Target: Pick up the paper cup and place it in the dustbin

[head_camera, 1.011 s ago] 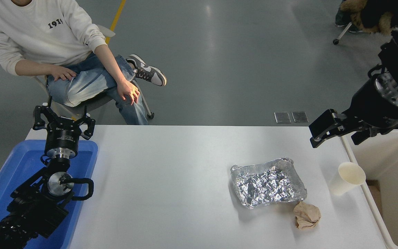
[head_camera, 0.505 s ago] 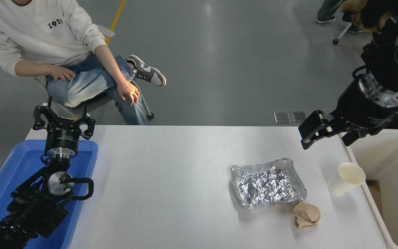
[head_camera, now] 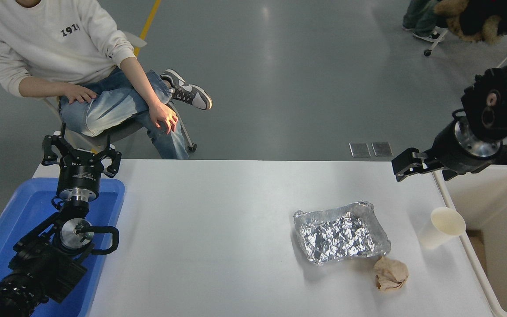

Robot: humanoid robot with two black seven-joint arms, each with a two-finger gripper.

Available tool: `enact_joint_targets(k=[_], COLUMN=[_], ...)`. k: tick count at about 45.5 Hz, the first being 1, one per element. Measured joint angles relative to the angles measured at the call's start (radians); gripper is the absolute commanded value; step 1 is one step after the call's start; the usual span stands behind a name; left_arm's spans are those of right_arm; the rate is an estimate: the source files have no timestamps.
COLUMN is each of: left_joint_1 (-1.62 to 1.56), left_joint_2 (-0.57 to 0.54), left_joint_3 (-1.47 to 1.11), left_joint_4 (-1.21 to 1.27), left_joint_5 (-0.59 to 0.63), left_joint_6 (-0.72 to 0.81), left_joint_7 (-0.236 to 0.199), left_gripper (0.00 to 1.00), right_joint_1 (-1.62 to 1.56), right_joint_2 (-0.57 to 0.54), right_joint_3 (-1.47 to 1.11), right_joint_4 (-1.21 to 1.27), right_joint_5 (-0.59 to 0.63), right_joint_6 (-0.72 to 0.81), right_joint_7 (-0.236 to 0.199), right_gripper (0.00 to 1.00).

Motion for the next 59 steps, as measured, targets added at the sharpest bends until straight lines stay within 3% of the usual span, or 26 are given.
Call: enact_joint_targets(k=[7, 30, 33, 36, 40, 42, 49, 50, 53, 54, 59], left_joint_1=[0.000, 0.000, 0.000, 0.000, 0.000, 0.000, 0.000, 0.000, 0.000, 0.000, 0.000], left_joint_2=[0.000, 0.000, 0.000, 0.000, 0.000, 0.000, 0.000, 0.000, 0.000, 0.000, 0.000], left_joint_3=[0.000, 0.000, 0.000, 0.000, 0.000, 0.000, 0.000, 0.000, 0.000, 0.000, 0.000], left_joint_4=[0.000, 0.000, 0.000, 0.000, 0.000, 0.000, 0.000, 0.000, 0.000, 0.000, 0.000], left_joint_5=[0.000, 0.000, 0.000, 0.000, 0.000, 0.000, 0.000, 0.000, 0.000, 0.000, 0.000], left_joint_6=[0.000, 0.000, 0.000, 0.000, -0.001, -0.001, -0.001, -0.001, -0.001, -0.001, -0.001], left_joint_7=[0.000, 0.000, 0.000, 0.000, 0.000, 0.000, 0.000, 0.000, 0.000, 0.000, 0.000], left_gripper=[0.99, 0.99, 0.99, 0.99, 0.99, 0.99, 0.99, 0.99, 0.99, 0.99, 0.99], right_joint_1=[-0.177, -0.464, -0.492, -0.523, -0.557, -0.576, -0.619, -0.623, -0.636, -0.639, -0.653], right_joint_2=[-0.057, -0.130, -0.132, -0.134, -0.135, -0.136, -0.136, -0.136, -0.136, -0.136, -0.136], right_joint_3=[0.025, 0.200, 0.213, 0.229, 0.253, 0.268, 0.316, 0.321, 0.336, 0.340, 0.359], right_joint_4=[-0.158, -0.268, -0.280, -0.295, -0.312, -0.320, -0.339, -0.342, -0.350, -0.352, -0.361], right_joint_5=[-0.124, -0.199, -0.202, -0.204, -0.205, -0.205, -0.205, -0.205, -0.203, -0.203, -0.199], right_joint_6=[-0.037, -0.128, -0.146, -0.162, -0.179, -0.186, -0.207, -0.209, -0.216, -0.217, -0.221], right_joint_7=[0.002, -0.018, -0.024, -0.032, -0.041, -0.045, -0.060, -0.062, -0.069, -0.072, -0.085], right_gripper=[1.00, 1.00, 0.96, 0.87, 0.61, 0.52, 0.44, 0.38, 0.05, 0.00, 0.00])
